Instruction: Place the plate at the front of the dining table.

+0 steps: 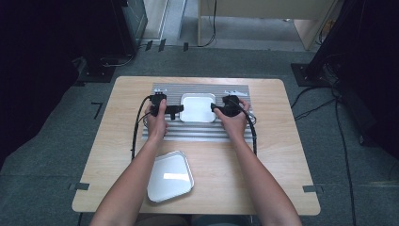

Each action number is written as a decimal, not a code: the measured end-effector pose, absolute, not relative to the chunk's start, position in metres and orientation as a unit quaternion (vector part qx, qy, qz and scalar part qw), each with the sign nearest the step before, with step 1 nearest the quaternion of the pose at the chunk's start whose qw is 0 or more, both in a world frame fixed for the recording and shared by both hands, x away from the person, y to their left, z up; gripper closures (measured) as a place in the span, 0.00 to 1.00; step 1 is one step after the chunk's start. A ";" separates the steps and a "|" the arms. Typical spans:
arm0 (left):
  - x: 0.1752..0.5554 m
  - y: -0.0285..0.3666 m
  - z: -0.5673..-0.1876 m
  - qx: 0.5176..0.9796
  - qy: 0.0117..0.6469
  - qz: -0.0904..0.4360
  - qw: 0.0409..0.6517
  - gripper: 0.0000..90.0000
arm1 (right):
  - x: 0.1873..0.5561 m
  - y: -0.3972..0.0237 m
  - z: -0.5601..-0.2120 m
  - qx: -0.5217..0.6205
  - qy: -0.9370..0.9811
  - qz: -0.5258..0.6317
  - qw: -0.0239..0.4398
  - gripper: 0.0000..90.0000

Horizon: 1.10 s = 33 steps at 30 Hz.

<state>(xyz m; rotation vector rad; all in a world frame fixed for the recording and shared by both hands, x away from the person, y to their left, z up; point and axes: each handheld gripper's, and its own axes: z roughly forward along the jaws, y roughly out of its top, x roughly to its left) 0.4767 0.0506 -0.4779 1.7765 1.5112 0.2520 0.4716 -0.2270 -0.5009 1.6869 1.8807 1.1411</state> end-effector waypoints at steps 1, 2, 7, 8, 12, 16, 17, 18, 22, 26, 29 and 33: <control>0.476 0.052 -0.477 0.698 0.595 0.096 0.388 0.17 | 0.470 -0.228 -0.500 0.599 0.668 0.402 0.183 0.34; 0.474 0.054 -0.477 0.698 0.594 0.096 0.388 0.17 | 0.468 -0.229 -0.499 0.598 0.668 0.403 0.183 0.34; 0.465 0.061 -0.470 0.699 0.580 0.104 0.405 0.17 | 0.461 -0.237 -0.492 0.597 0.664 0.412 0.180 0.33; 0.463 0.063 -0.468 0.701 0.575 0.105 0.408 0.15 | 0.459 -0.238 -0.491 0.596 0.663 0.414 0.183 0.33; 0.454 0.067 -0.466 0.706 0.568 0.108 0.409 0.15 | 0.452 -0.245 -0.487 0.592 0.662 0.423 0.181 0.32; 0.444 0.071 -0.463 0.710 0.557 0.105 0.417 0.14 | 0.444 -0.250 -0.485 0.593 0.658 0.430 0.174 0.30; 0.441 0.072 -0.461 0.713 0.553 0.108 0.418 0.14 | 0.443 -0.252 -0.485 0.593 0.659 0.430 0.173 0.30; 0.439 0.074 -0.460 0.713 0.551 0.111 0.419 0.14 | 0.441 -0.253 -0.485 0.592 0.661 0.428 0.172 0.29; 0.431 0.082 -0.456 0.710 0.549 0.109 0.428 0.14 | 0.433 -0.258 -0.482 0.591 0.665 0.421 0.176 0.29; 0.424 0.091 -0.457 0.710 0.548 0.116 0.427 0.14 | 0.425 -0.266 -0.478 0.591 0.665 0.420 0.180 0.29; 0.420 0.097 -0.459 0.706 0.553 0.119 0.426 0.14 | 0.419 -0.271 -0.475 0.590 0.664 0.421 0.182 0.29; 0.412 0.100 -0.459 0.708 0.549 0.130 0.424 0.14 | 0.410 -0.278 -0.471 0.588 0.663 0.424 0.187 0.29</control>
